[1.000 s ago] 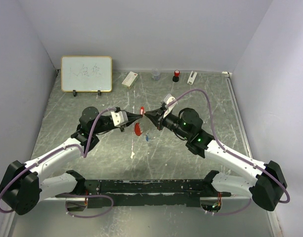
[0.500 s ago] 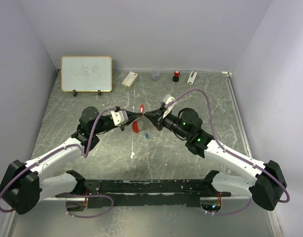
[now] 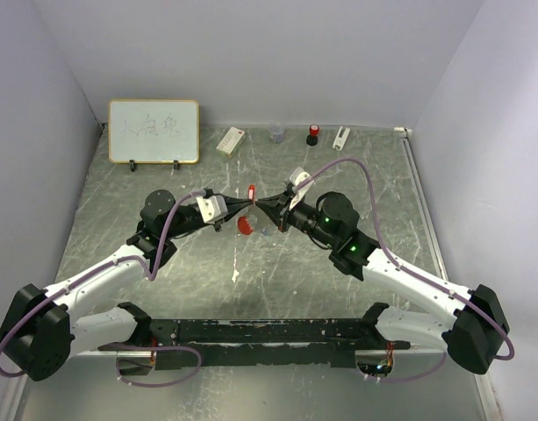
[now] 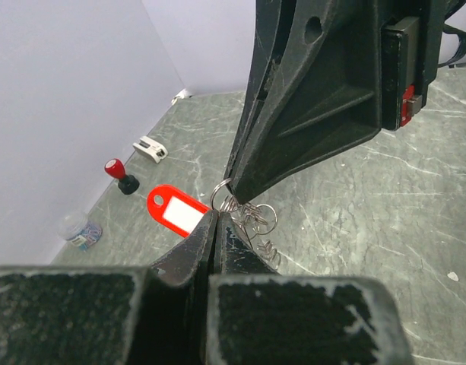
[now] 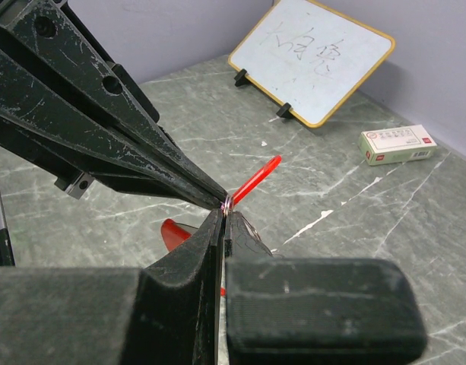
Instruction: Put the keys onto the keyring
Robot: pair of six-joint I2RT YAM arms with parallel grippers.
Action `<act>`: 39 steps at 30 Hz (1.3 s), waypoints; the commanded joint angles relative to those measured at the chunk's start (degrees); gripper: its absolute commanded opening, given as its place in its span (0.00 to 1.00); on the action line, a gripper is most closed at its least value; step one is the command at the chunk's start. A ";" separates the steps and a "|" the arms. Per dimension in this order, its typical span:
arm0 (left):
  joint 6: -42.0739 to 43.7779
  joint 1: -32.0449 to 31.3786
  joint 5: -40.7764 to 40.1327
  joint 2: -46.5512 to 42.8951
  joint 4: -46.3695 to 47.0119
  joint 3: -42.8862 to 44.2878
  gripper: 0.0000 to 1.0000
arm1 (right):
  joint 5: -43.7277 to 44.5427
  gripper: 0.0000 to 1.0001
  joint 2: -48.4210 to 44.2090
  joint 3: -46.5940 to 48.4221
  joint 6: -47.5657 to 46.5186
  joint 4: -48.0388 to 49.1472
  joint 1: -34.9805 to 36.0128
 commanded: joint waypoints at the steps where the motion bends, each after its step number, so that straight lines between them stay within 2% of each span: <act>1: 1.08 -0.30 -1.26 -0.44 3.47 1.02 0.07 | -0.40 0.00 -0.29 1.70 0.49 1.60 0.56; 18: 3.26 -0.80 -3.83 -1.08 3.00 0.61 0.07 | 0.04 0.00 -0.65 2.93 0.21 -1.71 0.58; 28: 4.48 -1.16 -4.50 -1.64 1.63 0.83 0.07 | 0.66 0.00 1.24 10.31 -0.07 -15.10 0.53; 39: 5.58 -1.50 -6.60 -2.46 1.02 0.90 0.07 | -2.62 0.00 4.02 16.45 0.72 -27.82 0.51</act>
